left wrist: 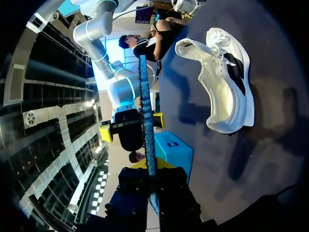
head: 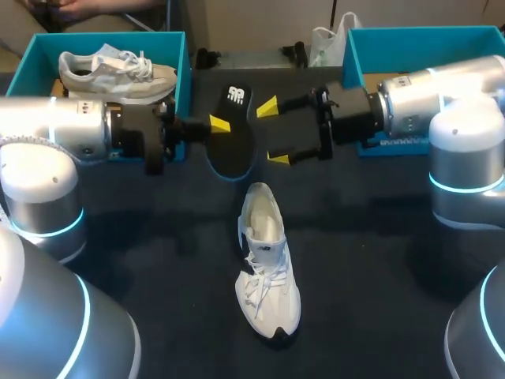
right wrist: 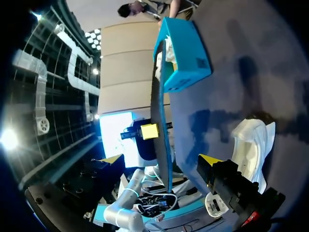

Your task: Take the shoe out of the shoebox, open the shoe tongue, remove and reinsert the insole, then place the shoe into the shoebox

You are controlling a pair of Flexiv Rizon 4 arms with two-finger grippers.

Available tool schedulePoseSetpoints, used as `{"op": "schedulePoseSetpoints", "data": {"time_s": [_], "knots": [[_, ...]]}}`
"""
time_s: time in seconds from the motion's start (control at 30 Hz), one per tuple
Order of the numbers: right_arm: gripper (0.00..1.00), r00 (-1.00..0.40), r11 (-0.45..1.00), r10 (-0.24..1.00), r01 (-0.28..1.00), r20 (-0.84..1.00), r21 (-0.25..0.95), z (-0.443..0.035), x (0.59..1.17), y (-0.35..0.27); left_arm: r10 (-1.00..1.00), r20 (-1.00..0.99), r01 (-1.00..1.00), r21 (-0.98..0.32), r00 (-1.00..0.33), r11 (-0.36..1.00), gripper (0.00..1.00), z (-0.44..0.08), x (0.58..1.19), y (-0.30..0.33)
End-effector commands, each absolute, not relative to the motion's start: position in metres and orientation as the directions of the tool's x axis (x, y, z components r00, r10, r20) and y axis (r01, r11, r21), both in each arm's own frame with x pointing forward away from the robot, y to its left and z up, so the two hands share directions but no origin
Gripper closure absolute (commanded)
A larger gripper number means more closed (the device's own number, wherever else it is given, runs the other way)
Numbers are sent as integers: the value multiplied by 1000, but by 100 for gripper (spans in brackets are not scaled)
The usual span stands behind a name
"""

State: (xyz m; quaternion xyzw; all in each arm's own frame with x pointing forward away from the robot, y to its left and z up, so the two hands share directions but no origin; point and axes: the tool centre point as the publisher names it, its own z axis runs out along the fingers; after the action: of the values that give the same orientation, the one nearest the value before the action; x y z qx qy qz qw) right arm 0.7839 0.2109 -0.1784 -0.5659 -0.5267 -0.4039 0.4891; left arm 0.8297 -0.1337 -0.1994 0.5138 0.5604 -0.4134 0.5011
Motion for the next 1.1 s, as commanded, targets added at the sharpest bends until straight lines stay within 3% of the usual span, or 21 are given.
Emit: {"op": "schedulePoseSetpoints", "data": {"time_s": [0.03, 0.2, 0.27, 0.33, 0.4, 0.5, 0.6, 0.73, 0.8, 1.1], "knots": [[0, 95, 68, 197, 991, 976, -111, -185, 790, 224, 159, -987, 990, 60, 40, 124, 100, -203, 834, -143], [0, 80, 93, 205, 991, 976, -100, -185, 788, 229, 161, -986, 990, 57, 36, 125, 100, -208, 836, -151], [8, 77, 98, 205, 990, 976, -98, -187, 787, 229, 159, -987, 991, 50, 30, 124, 100, -209, 836, -152], [29, 71, 97, 201, 991, 977, -92, -189, 785, 229, 158, -987, 991, 44, 24, 123, 100, -209, 836, -154], [41, 64, 98, 195, 992, 979, -84, -189, 784, 229, 155, -988, 992, 39, 19, 123, 100, -210, 835, -155], [40, 52, 110, 193, 991, 980, -74, -189, 782, 230, 151, -988, 992, 34, 16, 119, 100, -210, 834, -156], [51, 45, 115, 194, 991, 980, -68, -189, 782, 232, 149, -989, 992, 34, 16, 119, 100, -211, 834, -157], [53, 46, 119, 189, 991, 981, -69, -192, 783, 235, 142, -990, 993, 30, 13, 118, 100, -212, 834, -158], [60, 48, 119, 182, 990, 982, -70, -194, 784, 236, 138, -990, 993, 28, 12, 117, 100, -212, 833, -159], [66, 49, 124, 174, 990, 983, -72, -195, 787, 238, 113, -993, 993, 32, 20, 110, 100, -208, 833, -158]]}}
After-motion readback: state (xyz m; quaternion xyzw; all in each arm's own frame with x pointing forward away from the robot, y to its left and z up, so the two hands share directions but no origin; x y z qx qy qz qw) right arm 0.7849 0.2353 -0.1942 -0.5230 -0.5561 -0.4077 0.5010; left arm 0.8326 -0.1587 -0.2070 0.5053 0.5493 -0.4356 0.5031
